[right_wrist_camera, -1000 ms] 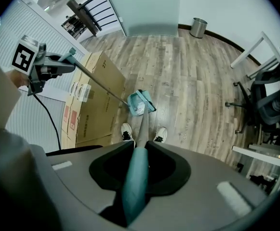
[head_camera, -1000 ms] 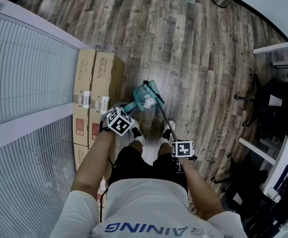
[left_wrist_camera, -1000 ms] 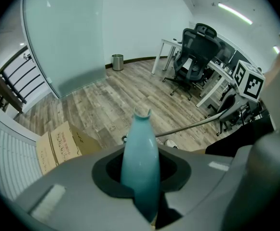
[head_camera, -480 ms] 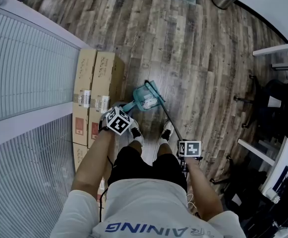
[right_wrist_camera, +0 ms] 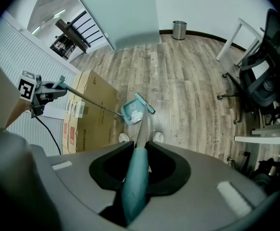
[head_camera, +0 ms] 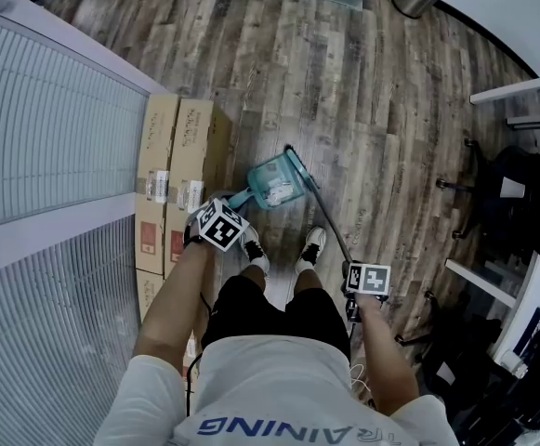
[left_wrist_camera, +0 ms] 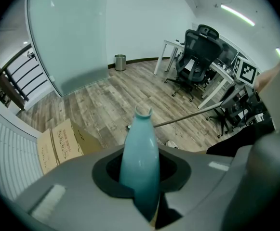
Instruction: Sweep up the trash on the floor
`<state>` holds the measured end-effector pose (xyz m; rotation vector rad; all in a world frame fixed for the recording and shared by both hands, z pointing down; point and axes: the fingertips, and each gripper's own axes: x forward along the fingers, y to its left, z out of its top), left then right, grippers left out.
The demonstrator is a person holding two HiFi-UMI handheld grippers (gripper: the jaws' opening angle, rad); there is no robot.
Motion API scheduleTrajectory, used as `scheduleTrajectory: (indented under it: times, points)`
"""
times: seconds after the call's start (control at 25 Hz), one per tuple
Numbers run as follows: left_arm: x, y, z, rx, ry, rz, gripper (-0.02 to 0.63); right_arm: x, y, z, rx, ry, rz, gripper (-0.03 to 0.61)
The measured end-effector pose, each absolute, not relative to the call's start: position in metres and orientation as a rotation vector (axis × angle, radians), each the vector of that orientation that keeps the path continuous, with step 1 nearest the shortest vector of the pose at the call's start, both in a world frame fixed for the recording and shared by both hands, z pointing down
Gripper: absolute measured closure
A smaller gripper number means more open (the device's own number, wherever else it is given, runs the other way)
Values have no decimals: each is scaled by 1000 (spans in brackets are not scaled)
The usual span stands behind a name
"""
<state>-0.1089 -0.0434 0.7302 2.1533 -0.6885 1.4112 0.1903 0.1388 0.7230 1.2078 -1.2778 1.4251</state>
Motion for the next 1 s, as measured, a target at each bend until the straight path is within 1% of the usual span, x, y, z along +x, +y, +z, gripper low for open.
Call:
scheduleTrajectory:
  times: [0.08, 0.12, 0.24, 0.28, 0.32, 0.4, 0.48, 0.6, 0.88, 1.0]
  points:
    - [-109, -43, 731, 2155, -695, 1404, 535, 195, 138, 722, 1233, -1280, 1432, 472]
    - [-109, -42, 731, 2155, -694, 1396, 524, 197, 137, 720, 1246, -1281, 1438, 472]
    - [-106, -41, 729, 2156, -696, 1371, 379, 203, 136, 715, 1282, -1288, 1447, 472]
    - [-105, -41, 727, 2162, -709, 1363, 340, 206, 135, 714, 1295, -1293, 1447, 472]
    - [-105, -43, 723, 2169, -728, 1356, 313, 208, 134, 712, 1307, -1300, 1451, 472]
    - [-105, -48, 713, 2184, -778, 1340, 282, 212, 130, 705, 1326, -1316, 1456, 472]
    - [-106, -54, 699, 2197, -831, 1309, 263, 216, 125, 697, 1342, -1336, 1448, 472]
    - [-109, -55, 675, 2222, -901, 1230, 254, 222, 116, 685, 1361, -1369, 1431, 472]
    - [-114, -59, 591, 2320, -1137, 1000, 252, 225, 86, 650, 1422, -1501, 1432, 472]
    - [-108, -60, 545, 2389, -1221, 815, 256, 224, 74, 628, 1441, -1561, 1425, 472]
